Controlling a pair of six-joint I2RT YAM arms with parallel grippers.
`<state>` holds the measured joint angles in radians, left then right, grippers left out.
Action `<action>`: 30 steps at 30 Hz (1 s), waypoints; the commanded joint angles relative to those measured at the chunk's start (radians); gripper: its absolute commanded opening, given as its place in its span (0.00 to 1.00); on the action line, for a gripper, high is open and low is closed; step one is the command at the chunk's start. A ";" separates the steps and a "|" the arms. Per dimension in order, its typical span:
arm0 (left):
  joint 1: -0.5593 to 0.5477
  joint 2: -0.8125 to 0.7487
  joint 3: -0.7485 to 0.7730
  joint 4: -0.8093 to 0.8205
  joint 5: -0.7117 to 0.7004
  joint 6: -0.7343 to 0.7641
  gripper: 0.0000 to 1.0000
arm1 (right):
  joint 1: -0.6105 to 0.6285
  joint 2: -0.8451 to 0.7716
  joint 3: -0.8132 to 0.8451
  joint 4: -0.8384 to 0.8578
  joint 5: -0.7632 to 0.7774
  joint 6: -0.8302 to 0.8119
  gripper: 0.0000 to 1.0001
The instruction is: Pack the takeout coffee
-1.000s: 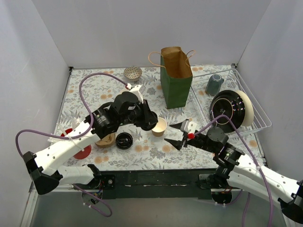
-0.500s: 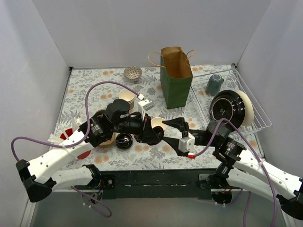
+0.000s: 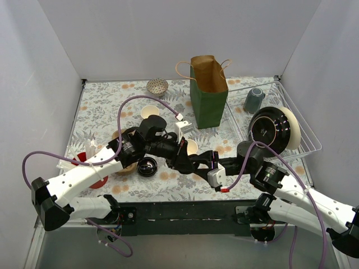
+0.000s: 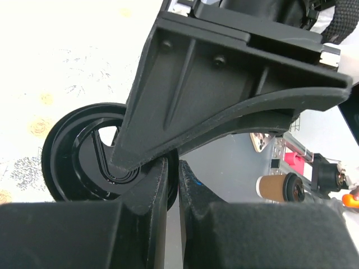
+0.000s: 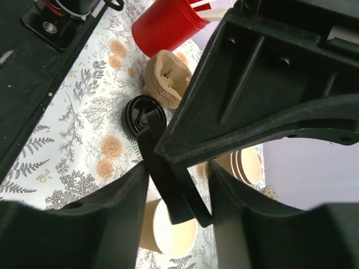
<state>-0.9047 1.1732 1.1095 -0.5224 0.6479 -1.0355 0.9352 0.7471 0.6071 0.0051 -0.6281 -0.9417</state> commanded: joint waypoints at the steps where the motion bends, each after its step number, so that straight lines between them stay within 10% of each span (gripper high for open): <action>1: 0.001 -0.012 0.047 0.012 0.024 0.022 0.00 | 0.020 -0.023 -0.015 0.003 0.030 -0.005 0.47; 10: 0.006 0.032 0.124 -0.022 -0.098 0.020 0.13 | 0.031 -0.022 -0.043 0.042 0.012 0.141 0.01; 12: 0.010 0.037 0.148 -0.031 -0.178 0.006 0.40 | 0.031 -0.028 -0.065 0.077 -0.002 0.243 0.01; 18: 0.081 0.049 0.286 -0.076 -0.491 -0.064 0.80 | 0.031 -0.112 -0.165 0.323 0.060 0.657 0.01; 22: 0.092 0.033 0.309 -0.080 -0.746 -0.058 0.89 | 0.031 -0.063 -0.029 0.239 0.414 1.116 0.01; 30: 0.102 -0.061 0.130 0.004 -0.881 -0.047 0.98 | -0.016 0.225 0.353 -0.197 0.535 1.228 0.01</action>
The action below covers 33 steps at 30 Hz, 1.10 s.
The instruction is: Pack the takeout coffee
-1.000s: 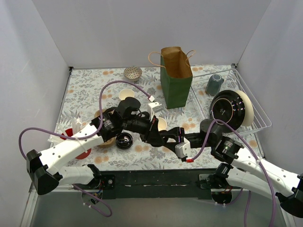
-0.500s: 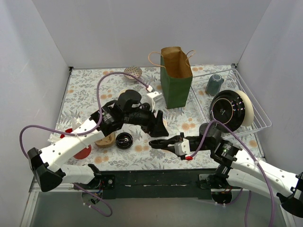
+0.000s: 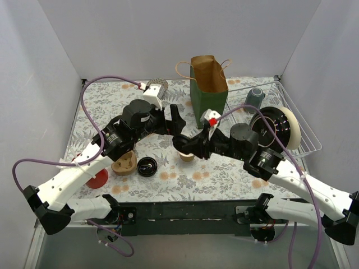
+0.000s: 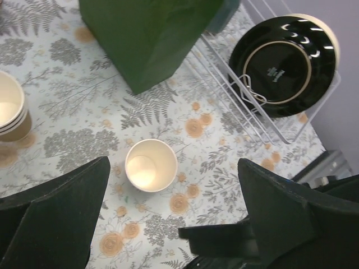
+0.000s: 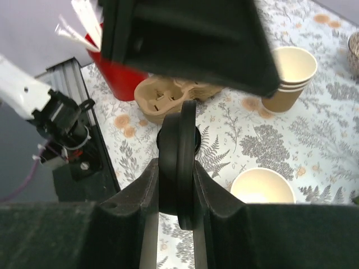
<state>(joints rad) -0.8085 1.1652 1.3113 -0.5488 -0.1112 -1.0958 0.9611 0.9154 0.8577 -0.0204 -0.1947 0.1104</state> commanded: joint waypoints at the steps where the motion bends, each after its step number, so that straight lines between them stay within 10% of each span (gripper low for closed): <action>1: 0.006 -0.064 -0.092 0.033 -0.137 0.010 0.98 | -0.067 0.057 0.095 -0.162 0.080 0.205 0.01; 13: 0.008 -0.254 -0.394 0.223 0.062 0.010 0.98 | -0.375 0.125 -0.088 0.140 -0.405 0.445 0.01; 33: 0.020 -0.154 -0.575 0.329 0.070 -0.185 0.85 | -0.435 0.425 -0.098 0.358 -0.563 0.612 0.01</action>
<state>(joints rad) -0.7944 0.9977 0.7441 -0.2672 -0.0341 -1.2583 0.5354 1.3212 0.7525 0.2611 -0.7185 0.6903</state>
